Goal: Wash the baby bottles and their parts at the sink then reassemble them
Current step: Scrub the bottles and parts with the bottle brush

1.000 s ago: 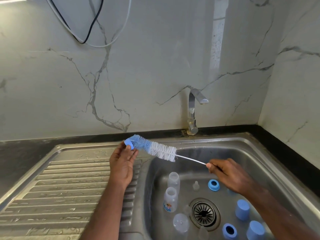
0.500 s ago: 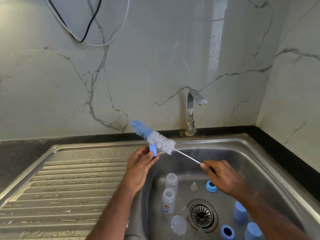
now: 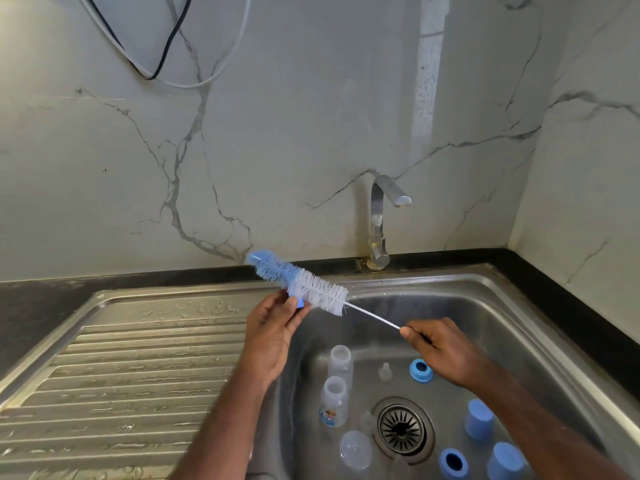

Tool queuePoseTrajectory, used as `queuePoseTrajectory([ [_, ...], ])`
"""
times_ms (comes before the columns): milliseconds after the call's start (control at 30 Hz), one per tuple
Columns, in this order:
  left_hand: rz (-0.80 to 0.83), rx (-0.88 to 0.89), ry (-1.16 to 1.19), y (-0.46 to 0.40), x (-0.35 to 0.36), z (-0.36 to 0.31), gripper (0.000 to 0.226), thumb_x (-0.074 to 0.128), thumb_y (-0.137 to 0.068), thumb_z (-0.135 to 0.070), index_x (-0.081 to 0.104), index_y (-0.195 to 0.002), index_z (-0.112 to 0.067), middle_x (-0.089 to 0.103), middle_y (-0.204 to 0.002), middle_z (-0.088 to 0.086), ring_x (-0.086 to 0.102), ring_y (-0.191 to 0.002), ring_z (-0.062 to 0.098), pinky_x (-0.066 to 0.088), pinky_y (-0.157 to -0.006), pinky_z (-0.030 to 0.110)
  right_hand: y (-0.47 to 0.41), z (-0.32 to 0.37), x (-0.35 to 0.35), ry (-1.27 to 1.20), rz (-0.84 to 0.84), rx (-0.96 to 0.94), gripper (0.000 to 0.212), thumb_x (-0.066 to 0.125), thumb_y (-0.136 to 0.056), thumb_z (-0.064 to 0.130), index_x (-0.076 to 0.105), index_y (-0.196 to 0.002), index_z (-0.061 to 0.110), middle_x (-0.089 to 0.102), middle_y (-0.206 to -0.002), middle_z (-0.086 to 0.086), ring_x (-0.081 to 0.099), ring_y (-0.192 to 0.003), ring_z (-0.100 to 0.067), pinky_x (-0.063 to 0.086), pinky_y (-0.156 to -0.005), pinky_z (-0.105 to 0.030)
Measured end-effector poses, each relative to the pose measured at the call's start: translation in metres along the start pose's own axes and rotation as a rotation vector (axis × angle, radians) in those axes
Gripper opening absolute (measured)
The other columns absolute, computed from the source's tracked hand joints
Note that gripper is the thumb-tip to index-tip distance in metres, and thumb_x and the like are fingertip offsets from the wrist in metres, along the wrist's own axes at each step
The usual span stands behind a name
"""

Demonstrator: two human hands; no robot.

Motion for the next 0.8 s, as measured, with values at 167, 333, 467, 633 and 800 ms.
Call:
queuePoseTrajectory([
  [167,0.044,0.000,-0.086,-0.002,-0.006,0.002,0.034,0.071,-0.084,-0.007,0.065,-0.115,0.004,0.073,-0.111,0.017,0.070,-0.107,0.027,0.056,-0.098,0.041,0.003,0.004,-0.001,0.010,0.037,0.010,0.044,0.051,-0.103,0.035,0.045,-0.067,0.011,0.050,-0.061,-0.009,0.041,-0.053,-0.008,0.035,-0.054,-0.030],
  [333,0.110,-0.009,-0.225,0.006,0.014,0.019,0.025,0.070,-0.087,0.001,0.066,-0.111,0.003,0.072,-0.107,0.017,0.069,-0.105,0.027,0.056,-0.098,0.039,-0.001,0.006,0.002,-0.013,0.034,0.008,0.042,0.050,-0.103,0.036,0.045,-0.068,0.014,0.048,-0.057,-0.002,0.042,-0.053,-0.011,0.042,-0.058,-0.039],
  [467,0.026,0.000,-0.024,-0.002,-0.001,0.006,0.041,0.071,-0.079,-0.011,0.064,-0.116,0.003,0.074,-0.108,0.012,0.070,-0.107,0.025,0.056,-0.098,0.038,0.005,-0.009,-0.009,-0.038,0.057,0.040,0.043,0.054,-0.102,0.035,0.047,-0.067,0.010,0.043,-0.055,-0.001,0.037,-0.053,-0.003,0.039,-0.055,-0.038],
  [633,0.181,-0.023,-0.302,0.009,0.015,0.020,0.038,0.078,-0.077,-0.010,0.069,-0.112,-0.001,0.074,-0.106,0.012,0.068,-0.103,0.024,0.055,-0.098,0.036,0.002,0.010,0.003,-0.001,-0.009,-0.006,0.043,0.050,-0.104,0.037,0.044,-0.068,0.014,0.050,-0.059,-0.009,0.040,-0.052,-0.008,0.043,-0.058,-0.041],
  [800,0.030,-0.032,-0.035,0.005,0.011,0.011,0.042,0.072,-0.077,-0.008,0.064,-0.118,-0.003,0.075,-0.108,0.006,0.070,-0.111,0.022,0.056,-0.098,0.037,0.005,0.000,-0.008,-0.052,0.057,0.002,0.044,0.054,-0.102,0.033,0.046,-0.067,0.009,0.044,-0.056,-0.002,0.037,-0.053,-0.004,0.037,-0.054,-0.034],
])
Point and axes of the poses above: each hand's wrist, its own y-axis away from the middle knuckle, its own x-axis out of the palm, z = x × y, the point moved 2 cm from there along -y, towards the middle knuckle
